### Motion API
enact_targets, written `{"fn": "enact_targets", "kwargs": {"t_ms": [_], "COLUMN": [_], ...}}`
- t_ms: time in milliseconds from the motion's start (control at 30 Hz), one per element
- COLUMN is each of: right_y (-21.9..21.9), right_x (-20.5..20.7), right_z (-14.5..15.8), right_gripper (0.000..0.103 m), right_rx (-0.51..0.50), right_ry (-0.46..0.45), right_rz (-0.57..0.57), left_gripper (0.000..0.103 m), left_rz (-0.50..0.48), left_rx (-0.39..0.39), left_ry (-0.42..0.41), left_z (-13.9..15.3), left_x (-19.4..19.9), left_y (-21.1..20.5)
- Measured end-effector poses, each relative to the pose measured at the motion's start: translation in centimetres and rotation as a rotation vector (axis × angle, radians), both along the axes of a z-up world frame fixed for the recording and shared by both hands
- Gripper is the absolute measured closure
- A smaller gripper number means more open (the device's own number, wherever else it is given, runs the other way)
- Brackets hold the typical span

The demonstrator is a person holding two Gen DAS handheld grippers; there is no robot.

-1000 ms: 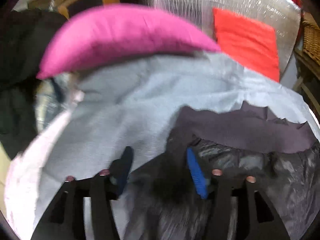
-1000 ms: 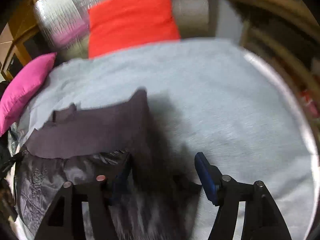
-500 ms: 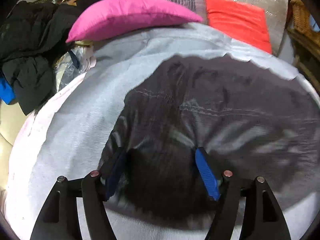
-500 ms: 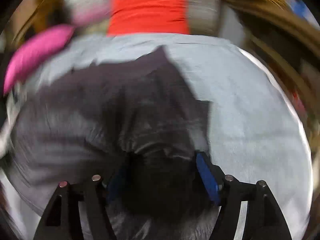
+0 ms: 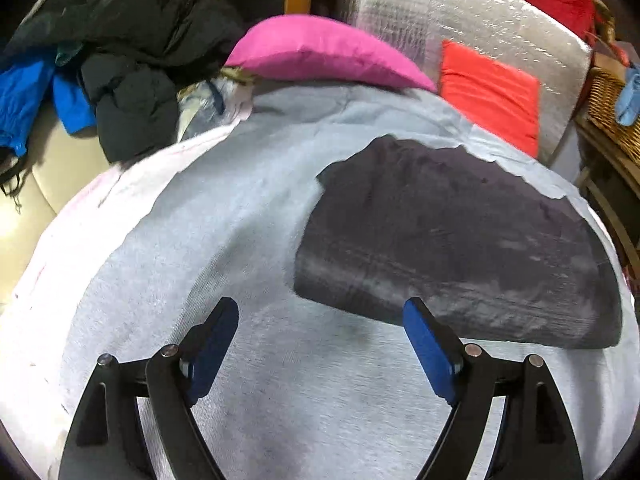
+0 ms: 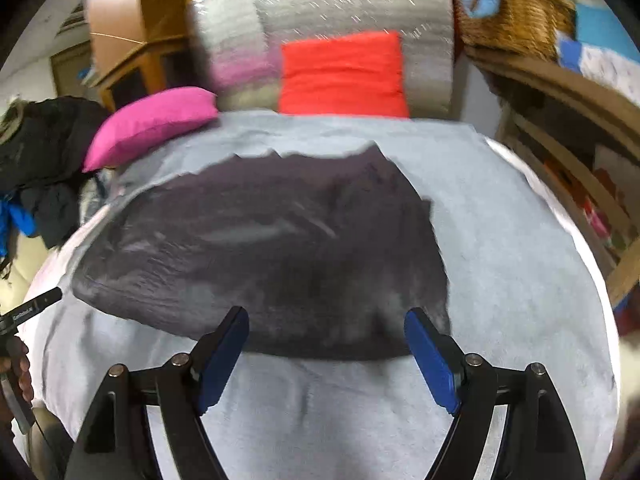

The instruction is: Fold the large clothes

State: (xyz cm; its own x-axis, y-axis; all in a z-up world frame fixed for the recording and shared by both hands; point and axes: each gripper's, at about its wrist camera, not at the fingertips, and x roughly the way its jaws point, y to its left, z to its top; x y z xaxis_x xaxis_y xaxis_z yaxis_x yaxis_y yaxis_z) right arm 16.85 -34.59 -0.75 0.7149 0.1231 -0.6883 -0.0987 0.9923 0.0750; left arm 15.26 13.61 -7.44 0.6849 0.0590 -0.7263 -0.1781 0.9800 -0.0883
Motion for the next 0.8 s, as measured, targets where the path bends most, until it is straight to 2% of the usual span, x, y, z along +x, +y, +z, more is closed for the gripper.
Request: {"fn": "enact_targets", "kwargs": {"t_ms": [133, 233, 300, 333, 467, 600, 800], "right_y": [0.4, 0.7, 0.6, 0.5, 0.1, -2.6, -10.7], "right_x": [1.8, 2.6, 3.6, 3.6, 3.0, 2.7, 3.9], "right_z": [-1.0, -3.6, -5.9, -6.2, -4.7, -3.3, -3.0], "right_gripper": [0.02, 0.02, 0.02, 0.019, 0.018, 0.018, 0.018], "right_rx": [0.019, 0.004, -0.027, -0.028, 0.018, 0.088, 0.249], "right_ry": [0.034, 0.113, 0.202, 0.205, 0.171, 0.151, 0.175], "right_rz": [-0.02, -0.041, -0.063, -0.066, -0.031, -0.035, -0.169], "left_gripper": [0.018, 0.018, 0.018, 0.018, 0.018, 0.018, 0.018], "left_rz": [-0.016, -0.019, -0.021, -0.022, -0.029, -0.059, -0.058], "left_rx": [0.011, 0.005, 0.009, 0.01, 0.019, -0.017, -0.168], "left_ry": [-0.01, -0.005, 0.0, 0.0, -0.002, 0.008, 0.044], "left_z": [0.8, 0.8, 0.8, 0.9, 0.9, 0.6, -0.4], "left_x": [-1.0, -1.3, -1.3, -1.2, -1.0, 0.1, 4.1], "left_y": [-0.8, -1.0, -1.0, -1.0, -1.0, -0.4, 3.0]}}
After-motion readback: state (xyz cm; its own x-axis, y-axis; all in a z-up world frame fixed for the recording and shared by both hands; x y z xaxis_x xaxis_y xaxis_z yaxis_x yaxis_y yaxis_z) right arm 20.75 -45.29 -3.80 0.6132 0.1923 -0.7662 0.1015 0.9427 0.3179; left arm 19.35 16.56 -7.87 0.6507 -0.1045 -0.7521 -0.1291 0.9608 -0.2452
